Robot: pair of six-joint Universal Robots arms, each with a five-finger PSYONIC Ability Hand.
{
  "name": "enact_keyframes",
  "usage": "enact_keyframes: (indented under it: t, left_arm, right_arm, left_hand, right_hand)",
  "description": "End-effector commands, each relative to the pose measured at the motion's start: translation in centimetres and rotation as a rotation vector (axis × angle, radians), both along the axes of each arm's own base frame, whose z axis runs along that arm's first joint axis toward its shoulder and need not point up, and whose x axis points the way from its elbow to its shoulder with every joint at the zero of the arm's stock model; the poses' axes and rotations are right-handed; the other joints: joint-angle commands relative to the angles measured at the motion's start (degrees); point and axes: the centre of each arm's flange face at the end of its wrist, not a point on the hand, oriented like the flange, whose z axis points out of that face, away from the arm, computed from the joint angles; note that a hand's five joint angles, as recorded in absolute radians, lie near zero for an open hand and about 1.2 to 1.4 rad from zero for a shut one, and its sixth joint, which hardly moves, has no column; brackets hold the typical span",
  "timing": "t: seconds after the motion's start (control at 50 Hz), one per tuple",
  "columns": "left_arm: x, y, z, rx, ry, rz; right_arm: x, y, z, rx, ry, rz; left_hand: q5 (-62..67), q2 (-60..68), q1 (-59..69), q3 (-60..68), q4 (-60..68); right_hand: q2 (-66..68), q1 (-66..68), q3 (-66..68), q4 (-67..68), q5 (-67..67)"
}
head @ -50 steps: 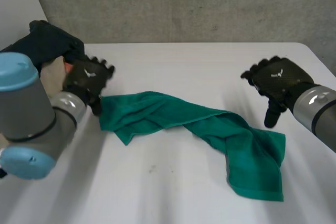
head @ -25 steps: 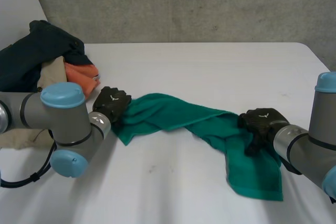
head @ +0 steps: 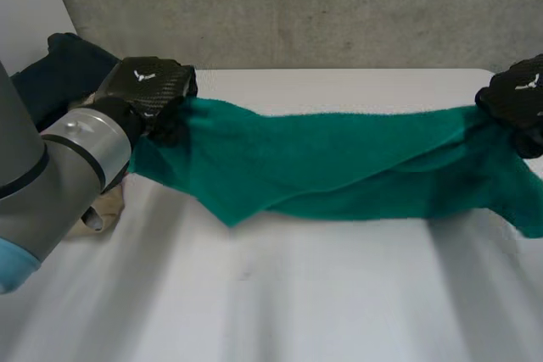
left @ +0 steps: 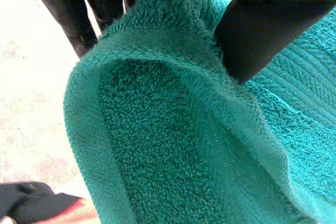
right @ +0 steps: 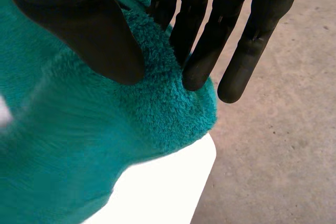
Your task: Fold the laundry.
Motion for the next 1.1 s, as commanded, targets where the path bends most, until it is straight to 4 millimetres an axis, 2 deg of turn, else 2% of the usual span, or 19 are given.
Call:
enact_keyframes:
  t: [0.02, 0.04, 0.14, 0.24, 0.28, 0.3, 0.38, 0.44, 0.46, 0.5, 0.56, 0.6, 0.62, 0.64, 0.72, 0.76, 0.86, 1.0, 1.1]
  left_arm:
    - [-1.1, -2.1, -5.5, 0.137, -0.08, 0.003]
    - [-1.3, -2.6, -6.0, 0.145, -0.083, 0.005]
    - [-2.8, -5.6, -9.0, 0.183, -0.105, 0.005]
    - [-4.1, -8.3, -11.4, 0.195, -0.108, 0.008]
    - [-4.4, -8.8, -11.6, 0.186, -0.102, 0.007]
    - [-4.7, -9.3, -11.5, 0.171, -0.089, 0.008]
    - [-5.0, -10.3, -10.3, 0.092, -0.044, 0.018]
    - [-5.0, -9.8, -10.3, 0.074, -0.041, 0.037]
    - [-4.6, -8.7, -9.2, 0.065, -0.039, 0.045]
    - [-4.1, -7.3, -8.4, 0.069, -0.044, 0.042]
    - [-3.1, -3.9, -8.6, 0.112, -0.081, 0.018]
    - [-2.7, -2.1, -9.1, 0.142, -0.1, 0.002]
    - [-2.5, -0.2, -9.4, 0.165, -0.113, -0.021]
    - [-2.5, 0.9, -9.9, 0.181, -0.124, -0.035]
    - [-2.6, 3.8, -11.9, 0.224, -0.156, -0.085]
    - [-2.7, 4.2, -12.6, 0.223, -0.157, -0.094]
    - [-3.7, 3.1, -15.3, 0.19, -0.138, -0.104]
    - [-5.4, 0.8, -16.9, 0.153, -0.119, -0.101]
    - [-6.0, 0.0, -17.8, 0.166, -0.137, -0.103]
  right_arm:
    - [1.5, -0.6, -3.3, 0.085, 0.085, 0.067]
    - [1.9, -1.3, -4.5, 0.107, 0.096, 0.074]
    - [2.5, -3.7, -7.0, 0.112, 0.109, 0.048]
    - [3.9, -3.6, -9.5, 0.136, 0.112, 0.075]
    - [4.8, -3.5, -10.5, 0.136, 0.088, 0.089]
    - [5.0, -3.6, -10.8, 0.131, 0.072, 0.086]
    - [5.2, -3.8, -11.9, 0.125, 0.014, 0.051]
    - [5.0, -3.7, -12.1, 0.122, 0.006, 0.029]
    - [4.9, -3.8, -12.1, 0.119, 0.007, 0.02]
    - [4.5, -3.7, -12.3, 0.126, 0.009, 0.005]
    - [4.3, -3.5, -12.7, 0.138, 0.012, 0.003]
    - [4.2, -3.2, -13.0, 0.152, 0.016, 0.004]
    - [4.2, -3.1, -13.2, 0.156, 0.015, 0.005]
    - [4.2, -3.0, -13.3, 0.16, 0.018, 0.005]
    - [4.2, -2.6, -13.8, 0.172, 0.02, 0.01]
    - [4.1, -2.5, -14.1, 0.174, 0.02, 0.011]
    - [4.1, -2.2, -14.4, 0.186, 0.023, 0.014]
    - [4.1, -1.8, -14.9, 0.193, 0.025, 0.017]
    - [4.0, -1.6, -15.2, 0.198, 0.025, 0.018]
  left_hand:
    - [14.21, 11.52, 14.07, 11.88, 11.52]
    - [14.21, 11.52, 14.07, 11.88, 11.52]
    - [14.21, 11.52, 14.07, 11.88, 11.52]
    - [14.21, 11.52, 14.07, 11.88, 11.52]
    - [-5.52, -8.21, -5.66, -7.84, -8.2]
    - [-23.44, -26.13, -23.58, -25.76, -26.12]
    - [-38.23, -40.92, -38.37, -40.55, -40.91]
    - [-41.78, -44.47, -41.92, -44.11, -44.47]
    - [-41.45, -44.14, -41.59, -43.78, -44.14]
    - [-40.45, -43.14, -40.59, -42.77, -43.13]
    - [-37.26, -39.95, -37.4, -39.58, -39.95]
    - [-33.06, -35.75, -33.2, -35.38, -35.74]
    - [-30.37, -33.06, -30.51, -32.7, -33.06]
    - [-28.85, -31.54, -28.99, -31.17, -31.53]
    - [-24.29, -26.98, -24.43, -26.62, -26.98]
    - [-24.29, -26.98, -24.43, -26.62, -26.98]
    - [-25.97, -28.66, -26.11, -28.3, -28.66]
    - [-25.47, -28.16, -25.61, -27.8, -28.16]
    - [-25.13, -27.82, -25.27, -27.46, -27.82]
  right_hand:
    - [13.09, 16.29, 11.87, 11.52, 13.43]
    - [13.09, 16.29, 11.87, 11.52, 13.43]
    - [13.09, 16.29, 11.87, 11.52, 13.43]
    - [13.09, 16.29, 11.87, 11.52, 13.43]
    - [13.09, 16.29, 11.87, 11.52, 13.43]
    - [13.09, 16.29, 11.87, 11.52, 13.43]
    - [13.09, 16.29, 11.87, 11.52, 13.43]
    - [13.09, 16.29, 11.87, 11.52, 13.43]
    - [13.09, 16.29, 11.87, 11.52, 13.43]
    - [13.09, 16.29, 11.87, 11.52, 13.43]
    - [13.09, 16.29, 11.87, 11.52, 13.43]
    - [13.09, 16.29, 11.87, 11.52, 13.43]
    - [13.09, 16.29, 11.87, 11.52, 13.43]
    - [13.09, 16.29, 11.87, 11.52, 13.43]
    - [13.09, 16.29, 11.87, 11.52, 13.43]
    - [13.09, 16.29, 11.87, 11.52, 13.43]
    - [13.09, 16.29, 11.87, 11.52, 13.43]
    - [13.09, 16.29, 11.87, 11.52, 13.43]
    - [13.09, 16.29, 11.87, 11.52, 13.43]
